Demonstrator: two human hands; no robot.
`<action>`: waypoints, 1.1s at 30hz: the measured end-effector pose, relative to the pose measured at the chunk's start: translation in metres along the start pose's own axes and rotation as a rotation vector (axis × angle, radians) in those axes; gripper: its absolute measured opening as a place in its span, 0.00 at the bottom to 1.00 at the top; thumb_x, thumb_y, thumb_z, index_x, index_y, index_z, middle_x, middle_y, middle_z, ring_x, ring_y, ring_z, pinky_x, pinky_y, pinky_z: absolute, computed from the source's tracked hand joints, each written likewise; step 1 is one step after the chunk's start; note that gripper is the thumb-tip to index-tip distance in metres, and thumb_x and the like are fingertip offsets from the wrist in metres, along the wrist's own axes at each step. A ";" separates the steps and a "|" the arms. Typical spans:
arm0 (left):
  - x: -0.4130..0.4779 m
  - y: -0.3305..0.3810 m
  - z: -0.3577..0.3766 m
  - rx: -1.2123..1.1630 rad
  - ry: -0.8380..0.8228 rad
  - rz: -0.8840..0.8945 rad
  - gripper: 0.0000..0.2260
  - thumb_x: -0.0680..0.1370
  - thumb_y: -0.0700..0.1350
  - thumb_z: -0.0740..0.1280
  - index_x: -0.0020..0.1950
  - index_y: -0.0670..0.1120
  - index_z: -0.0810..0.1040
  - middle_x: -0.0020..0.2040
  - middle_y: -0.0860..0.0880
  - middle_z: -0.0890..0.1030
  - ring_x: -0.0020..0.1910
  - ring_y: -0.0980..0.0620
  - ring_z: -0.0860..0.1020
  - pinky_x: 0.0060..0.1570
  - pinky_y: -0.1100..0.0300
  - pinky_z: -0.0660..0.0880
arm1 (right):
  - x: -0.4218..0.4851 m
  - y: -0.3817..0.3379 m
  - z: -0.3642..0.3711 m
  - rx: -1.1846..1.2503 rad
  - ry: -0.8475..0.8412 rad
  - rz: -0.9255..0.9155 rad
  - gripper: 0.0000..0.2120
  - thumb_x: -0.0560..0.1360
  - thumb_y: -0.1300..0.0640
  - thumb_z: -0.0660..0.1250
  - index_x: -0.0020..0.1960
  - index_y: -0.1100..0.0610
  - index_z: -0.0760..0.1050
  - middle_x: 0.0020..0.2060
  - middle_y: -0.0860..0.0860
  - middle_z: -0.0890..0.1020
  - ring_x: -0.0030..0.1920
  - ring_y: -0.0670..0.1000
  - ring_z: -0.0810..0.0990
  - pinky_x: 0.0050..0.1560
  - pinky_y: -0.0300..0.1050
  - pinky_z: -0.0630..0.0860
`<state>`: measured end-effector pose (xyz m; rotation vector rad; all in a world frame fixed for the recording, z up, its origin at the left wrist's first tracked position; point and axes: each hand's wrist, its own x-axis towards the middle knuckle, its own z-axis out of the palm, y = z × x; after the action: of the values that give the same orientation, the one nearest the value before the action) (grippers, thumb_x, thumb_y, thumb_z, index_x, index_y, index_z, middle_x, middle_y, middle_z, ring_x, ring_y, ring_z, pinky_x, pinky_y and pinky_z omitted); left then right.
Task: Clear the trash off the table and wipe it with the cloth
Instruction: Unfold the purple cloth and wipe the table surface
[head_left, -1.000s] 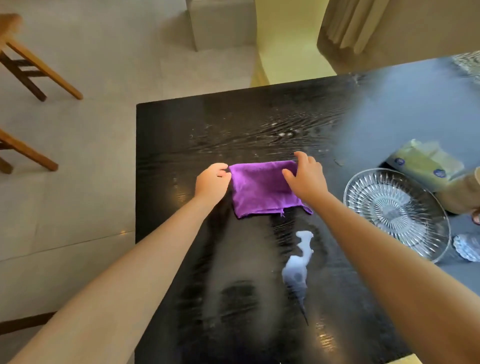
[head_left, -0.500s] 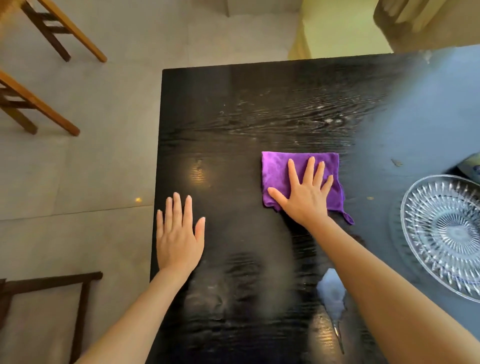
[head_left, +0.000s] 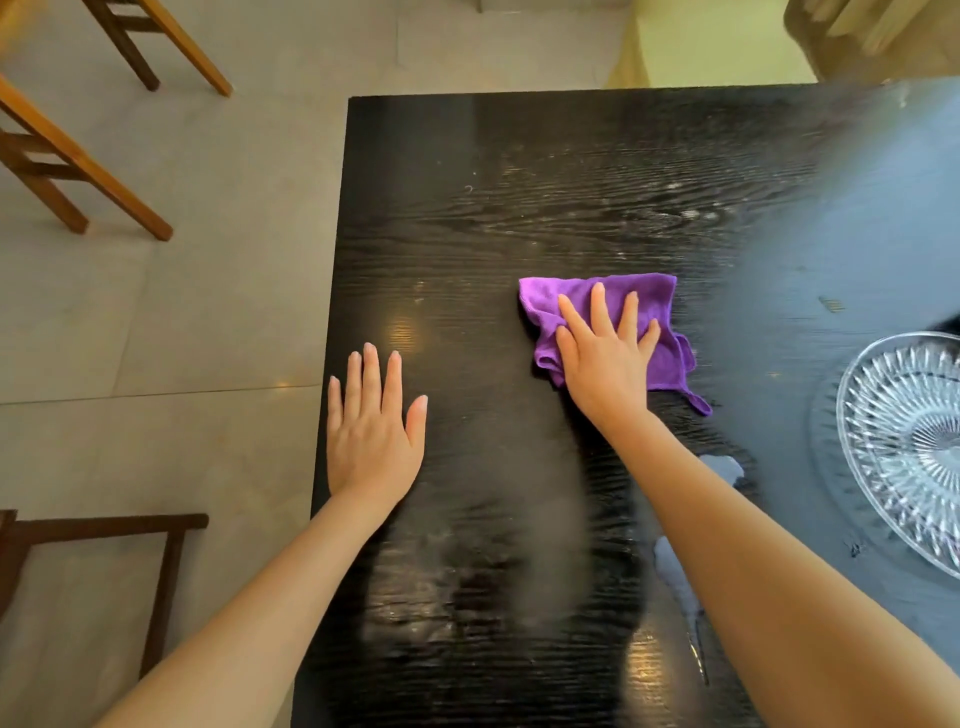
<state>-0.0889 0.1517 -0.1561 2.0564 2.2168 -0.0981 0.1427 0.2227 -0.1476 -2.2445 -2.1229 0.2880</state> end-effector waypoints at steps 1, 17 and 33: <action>0.000 -0.001 0.000 0.000 0.000 -0.001 0.30 0.79 0.59 0.38 0.78 0.46 0.50 0.79 0.43 0.51 0.78 0.45 0.49 0.76 0.48 0.46 | 0.000 -0.005 0.001 0.014 -0.003 -0.003 0.22 0.82 0.47 0.47 0.76 0.44 0.56 0.78 0.54 0.54 0.76 0.66 0.45 0.71 0.69 0.44; -0.126 -0.014 0.012 -0.122 -0.019 -0.073 0.32 0.77 0.63 0.35 0.75 0.45 0.45 0.77 0.46 0.47 0.77 0.49 0.46 0.75 0.55 0.40 | -0.052 -0.125 0.023 0.021 -0.106 -0.616 0.24 0.80 0.41 0.51 0.75 0.43 0.59 0.77 0.50 0.57 0.77 0.61 0.48 0.73 0.63 0.40; -0.177 0.025 0.017 -0.009 0.021 -0.081 0.34 0.77 0.62 0.39 0.76 0.42 0.53 0.78 0.43 0.54 0.77 0.47 0.50 0.75 0.48 0.48 | -0.073 0.069 -0.005 -0.034 -0.103 -0.585 0.26 0.78 0.43 0.47 0.74 0.45 0.61 0.75 0.47 0.62 0.77 0.56 0.57 0.74 0.58 0.54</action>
<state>-0.0503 -0.0239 -0.1496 1.9718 2.3086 -0.0745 0.2084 0.1462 -0.1457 -1.5409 -2.7194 0.3408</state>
